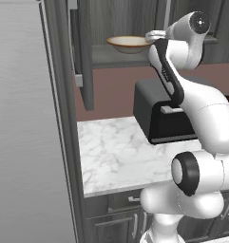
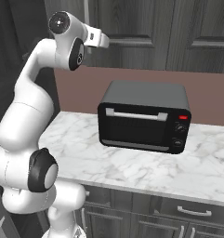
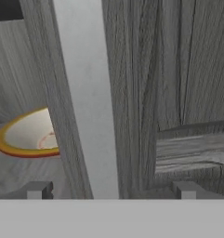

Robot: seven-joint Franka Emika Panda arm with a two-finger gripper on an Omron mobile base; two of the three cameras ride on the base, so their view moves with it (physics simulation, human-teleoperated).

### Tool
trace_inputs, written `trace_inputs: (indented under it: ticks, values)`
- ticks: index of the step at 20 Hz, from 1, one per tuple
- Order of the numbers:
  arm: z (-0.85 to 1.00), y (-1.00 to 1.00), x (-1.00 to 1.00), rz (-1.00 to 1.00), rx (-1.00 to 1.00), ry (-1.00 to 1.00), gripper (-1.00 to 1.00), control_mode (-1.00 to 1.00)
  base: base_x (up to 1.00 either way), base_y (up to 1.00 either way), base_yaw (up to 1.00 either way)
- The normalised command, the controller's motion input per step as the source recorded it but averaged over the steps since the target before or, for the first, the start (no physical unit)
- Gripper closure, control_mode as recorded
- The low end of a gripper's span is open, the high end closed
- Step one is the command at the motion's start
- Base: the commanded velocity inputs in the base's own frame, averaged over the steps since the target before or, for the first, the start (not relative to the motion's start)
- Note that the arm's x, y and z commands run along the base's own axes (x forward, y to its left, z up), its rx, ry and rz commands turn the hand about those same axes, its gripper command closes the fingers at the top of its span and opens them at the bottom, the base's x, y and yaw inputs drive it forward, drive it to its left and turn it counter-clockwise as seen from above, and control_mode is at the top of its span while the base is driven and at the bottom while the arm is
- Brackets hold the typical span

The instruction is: Move the bowls from the cabinet to the plates on the dining table.

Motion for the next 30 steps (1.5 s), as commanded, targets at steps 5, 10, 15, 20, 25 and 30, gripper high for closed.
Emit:
trace_inputs:
  ticks: [5,10,15,20,25,30]
  values:
    - [-0.07,0.00,0.34,0.00,0.00,0.00,-1.00,-1.00,0.00,0.00,0.00]
    - [-0.06,0.00,0.31,0.00,0.00,0.00,-1.00,-1.00,0.00,0.00,0.00]
    - [-0.12,0.00,0.35,0.00,-0.02,0.00,-1.00,-1.00,0.00,0.00,0.00]
    - [-0.25,0.00,0.42,0.01,-0.05,-0.01,-1.00,-1.00,0.00,0.00,0.00]
    - [-0.27,0.00,0.36,0.01,-0.05,-0.02,-1.00,-1.00,0.00,0.00,0.00]
    - [-0.10,0.00,0.15,0.00,-0.04,0.00,1.00,-1.00,0.00,0.00,0.00]
